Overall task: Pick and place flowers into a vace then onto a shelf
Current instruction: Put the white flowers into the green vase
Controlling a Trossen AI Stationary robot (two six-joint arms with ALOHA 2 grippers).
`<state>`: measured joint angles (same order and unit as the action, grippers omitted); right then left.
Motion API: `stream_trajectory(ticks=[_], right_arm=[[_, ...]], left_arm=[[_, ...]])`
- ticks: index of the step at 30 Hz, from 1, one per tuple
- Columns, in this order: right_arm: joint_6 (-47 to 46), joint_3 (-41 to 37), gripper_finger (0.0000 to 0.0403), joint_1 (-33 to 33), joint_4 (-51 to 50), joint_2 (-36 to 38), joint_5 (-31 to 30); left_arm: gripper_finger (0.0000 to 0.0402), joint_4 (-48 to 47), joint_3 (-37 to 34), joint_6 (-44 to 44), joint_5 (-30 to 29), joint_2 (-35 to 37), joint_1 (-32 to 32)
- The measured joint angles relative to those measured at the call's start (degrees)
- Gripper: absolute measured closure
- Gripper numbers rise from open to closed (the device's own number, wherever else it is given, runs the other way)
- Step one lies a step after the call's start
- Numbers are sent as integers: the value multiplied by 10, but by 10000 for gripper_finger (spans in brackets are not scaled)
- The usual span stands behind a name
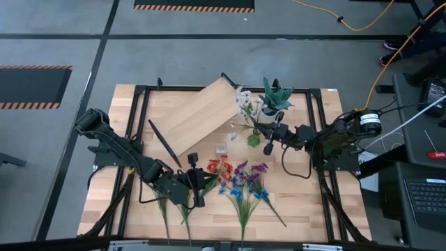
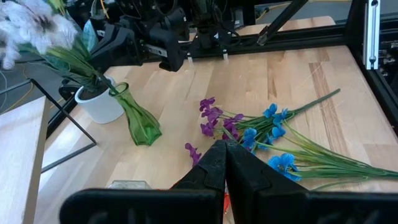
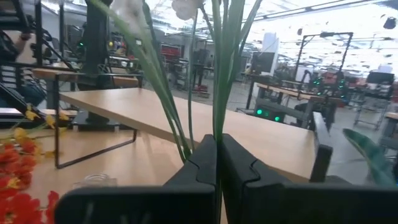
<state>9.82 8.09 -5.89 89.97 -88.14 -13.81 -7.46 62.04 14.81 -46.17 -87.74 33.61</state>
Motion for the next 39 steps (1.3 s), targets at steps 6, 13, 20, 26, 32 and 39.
stream_trajectory(ticks=[6, 13, 20, 26, 32, 39], right_arm=[[-18, 0, 403, 0, 1, -12, 4], [-16, 0, 403, 0, 0, -17, 4], [-28, -21, 403, 0, -1, -14, -11], [-32, -22, 403, 0, 1, -9, -11], [-32, -22, 402, 0, 1, -9, -10], [-31, -22, 366, 0, 0, -9, -11]], left_arm=[[398, 0, 0, 0, 0, 0, 0], [398, 0, 0, 0, 6, 0, 0], [398, 0, 0, 9, 34, 0, 0], [398, 0, 0, 9, 29, 0, 0], [398, 0, 0, 9, 24, 0, 0], [398, 0, 0, 9, 24, 0, 0]])
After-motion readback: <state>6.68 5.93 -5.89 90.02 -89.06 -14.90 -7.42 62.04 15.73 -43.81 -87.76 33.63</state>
